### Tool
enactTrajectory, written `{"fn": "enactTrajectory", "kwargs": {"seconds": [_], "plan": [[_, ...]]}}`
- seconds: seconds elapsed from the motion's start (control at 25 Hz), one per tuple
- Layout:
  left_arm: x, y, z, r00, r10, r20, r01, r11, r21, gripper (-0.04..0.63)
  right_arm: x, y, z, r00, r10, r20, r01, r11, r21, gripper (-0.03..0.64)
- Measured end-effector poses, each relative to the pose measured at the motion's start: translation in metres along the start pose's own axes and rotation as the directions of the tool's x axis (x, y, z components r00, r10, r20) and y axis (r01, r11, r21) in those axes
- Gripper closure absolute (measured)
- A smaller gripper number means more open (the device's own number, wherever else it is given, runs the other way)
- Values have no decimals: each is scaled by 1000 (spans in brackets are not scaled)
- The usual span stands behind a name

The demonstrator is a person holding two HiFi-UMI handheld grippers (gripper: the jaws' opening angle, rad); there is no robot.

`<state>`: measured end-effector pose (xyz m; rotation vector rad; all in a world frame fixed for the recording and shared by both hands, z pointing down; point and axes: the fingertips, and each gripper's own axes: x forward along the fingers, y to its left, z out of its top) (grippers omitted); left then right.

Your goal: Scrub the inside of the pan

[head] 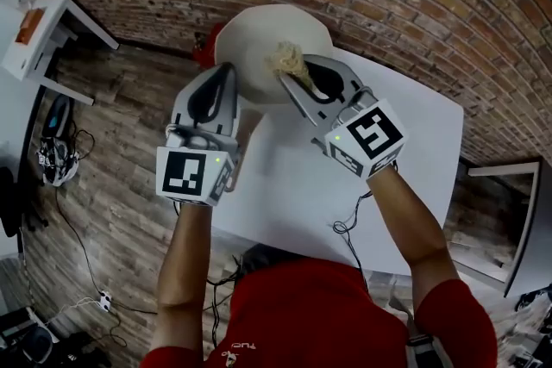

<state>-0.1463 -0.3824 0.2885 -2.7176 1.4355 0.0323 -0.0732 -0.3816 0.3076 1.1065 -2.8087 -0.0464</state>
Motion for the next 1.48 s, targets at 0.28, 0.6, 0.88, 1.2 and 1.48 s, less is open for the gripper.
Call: {"fn": "enactTrajectory", "kwargs": {"seconds": [0.28,0.6,0.88,1.2,1.48], "plan": [[-14,-35,-5,1000,-8,-1,8,1000,-11,581,-35,21,4,995,-6,99,1,999,47,531],[-19,-52,-2,1000,-1,19,1,1000,-16,581,-50,32,-2,993,-14,115,8,998,58,531],[-21,-59,-9,1000,-11,-1,11,1000,-9,581,-57,37,-2,992,-15,125,11,999,33,531],[-24,-62,-10,1000,-14,-4,14,1000,-19,581,-62,37,-3,992,-10,124,5,999,35,531],[-27,-63,-13,1000,-17,-9,16,999,-33,581,-62,42,-6,993,-5,118,0,999,37,531]]}}
